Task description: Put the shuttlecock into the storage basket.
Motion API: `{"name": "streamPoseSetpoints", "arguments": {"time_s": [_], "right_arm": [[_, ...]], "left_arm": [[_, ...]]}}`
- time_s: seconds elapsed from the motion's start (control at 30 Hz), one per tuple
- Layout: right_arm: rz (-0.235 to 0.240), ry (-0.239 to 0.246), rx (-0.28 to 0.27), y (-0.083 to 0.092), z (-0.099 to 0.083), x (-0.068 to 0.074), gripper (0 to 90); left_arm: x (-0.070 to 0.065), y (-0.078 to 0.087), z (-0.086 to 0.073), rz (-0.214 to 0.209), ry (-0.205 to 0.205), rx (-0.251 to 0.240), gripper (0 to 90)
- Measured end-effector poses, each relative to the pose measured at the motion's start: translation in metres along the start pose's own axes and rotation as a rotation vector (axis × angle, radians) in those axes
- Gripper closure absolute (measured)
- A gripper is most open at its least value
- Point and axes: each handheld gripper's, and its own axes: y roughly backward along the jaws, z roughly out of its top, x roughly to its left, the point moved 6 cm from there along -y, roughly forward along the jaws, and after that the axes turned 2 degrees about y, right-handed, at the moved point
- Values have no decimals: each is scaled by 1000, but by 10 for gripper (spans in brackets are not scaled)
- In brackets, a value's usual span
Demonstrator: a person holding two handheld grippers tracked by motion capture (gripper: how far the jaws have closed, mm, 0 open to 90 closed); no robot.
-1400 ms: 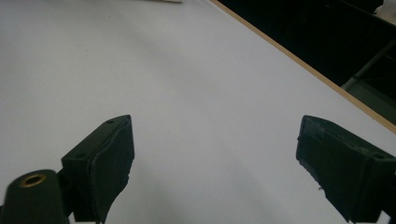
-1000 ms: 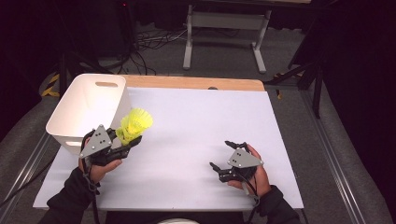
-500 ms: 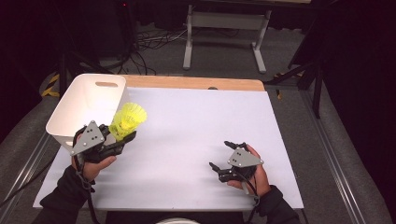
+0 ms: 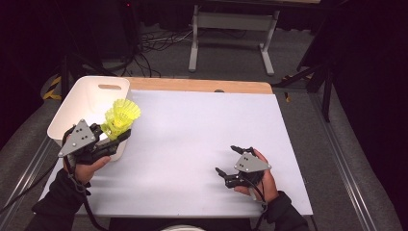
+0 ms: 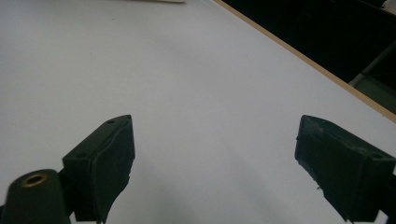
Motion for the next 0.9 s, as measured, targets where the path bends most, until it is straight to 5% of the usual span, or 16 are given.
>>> {"name": "streamPoseSetpoints", "arguments": {"time_s": [0.9], "right_arm": [[8, -16, 3, -1, -2, -2, 132]], "left_arm": [[39, 15, 11, 73, 38, 47, 555]]}}
